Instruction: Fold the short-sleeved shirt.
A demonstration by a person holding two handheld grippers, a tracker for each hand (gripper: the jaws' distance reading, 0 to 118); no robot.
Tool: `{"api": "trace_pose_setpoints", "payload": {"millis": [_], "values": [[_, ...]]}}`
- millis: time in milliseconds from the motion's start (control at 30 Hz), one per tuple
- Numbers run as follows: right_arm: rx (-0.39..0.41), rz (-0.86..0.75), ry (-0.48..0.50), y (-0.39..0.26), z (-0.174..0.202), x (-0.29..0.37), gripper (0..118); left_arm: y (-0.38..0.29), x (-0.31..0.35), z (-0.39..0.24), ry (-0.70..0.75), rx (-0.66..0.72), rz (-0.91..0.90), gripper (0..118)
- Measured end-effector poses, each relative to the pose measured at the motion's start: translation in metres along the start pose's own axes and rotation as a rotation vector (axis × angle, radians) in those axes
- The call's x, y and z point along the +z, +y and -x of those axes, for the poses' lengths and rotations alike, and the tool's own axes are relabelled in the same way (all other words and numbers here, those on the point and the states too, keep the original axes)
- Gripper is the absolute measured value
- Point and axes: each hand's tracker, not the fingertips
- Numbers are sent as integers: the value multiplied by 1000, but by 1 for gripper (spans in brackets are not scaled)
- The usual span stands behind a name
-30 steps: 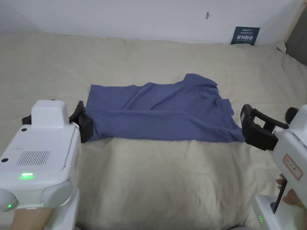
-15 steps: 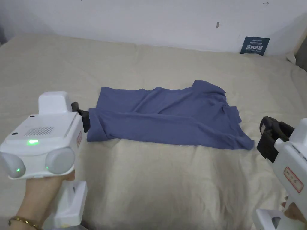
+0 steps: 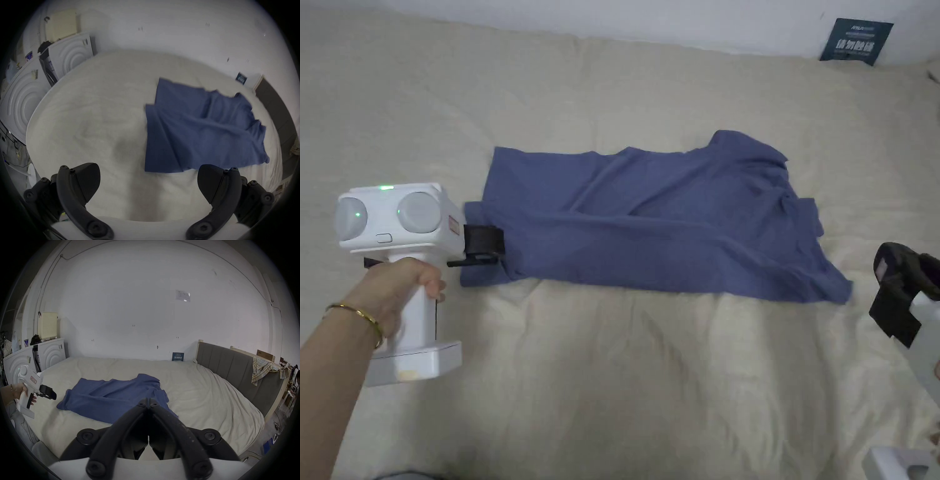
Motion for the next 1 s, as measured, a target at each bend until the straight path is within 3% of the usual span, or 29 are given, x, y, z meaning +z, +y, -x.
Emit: {"api": "trace_pose_setpoints", "payload": {"millis": [100, 267, 333, 400, 433, 467, 567, 600, 633, 667, 767, 867, 1000], "values": [[-5, 39, -11, -4, -1, -22, 2, 12, -31, -7, 9, 19, 46, 112], [20, 100, -9, -8, -2, -59, 2, 16, -62, -25, 33, -70, 111, 64], [17, 116, -5, -7, -5, -75, 2, 15, -66, -28, -20, -50, 115, 60], [2, 126, -13, -4, -8, -93, 2, 15, -60, -35, -13, -66, 102, 39], [3, 121, -26, -3, -10, -102, 2, 14, -57, -38, -57, -105, 75, 18], [8, 116, -48, -1, -10, -111, 2, 12, -57, -38, -68, -109, 67, 3], [-27, 196, -75, 8, -23, -151, 6, 14, -59, -40, -24, -148, 66, 3], [-42, 244, -75, 11, -30, -167, 16, 14, -54, -37, -24, -125, 61, 3], [-51, 274, -73, 12, -36, -180, 34, 16, -49, -34, -30, -99, 49, 3], [-58, 338, -59, 13, -43, -195, 61, 19, -44, -31, -41, -83, 27, 3], [-86, 576, -22, 11, -59, -235, 103, 22, -26, -26, -58, -83, -14, 3], [-92, 687, -39, -6, -67, -259, 116, 26, -18, -22, -80, -41, -28, 3], [-130, 783, -115, -35, -71, -279, 115, 25, -18, -24, -76, -53, -20, 3]]}}
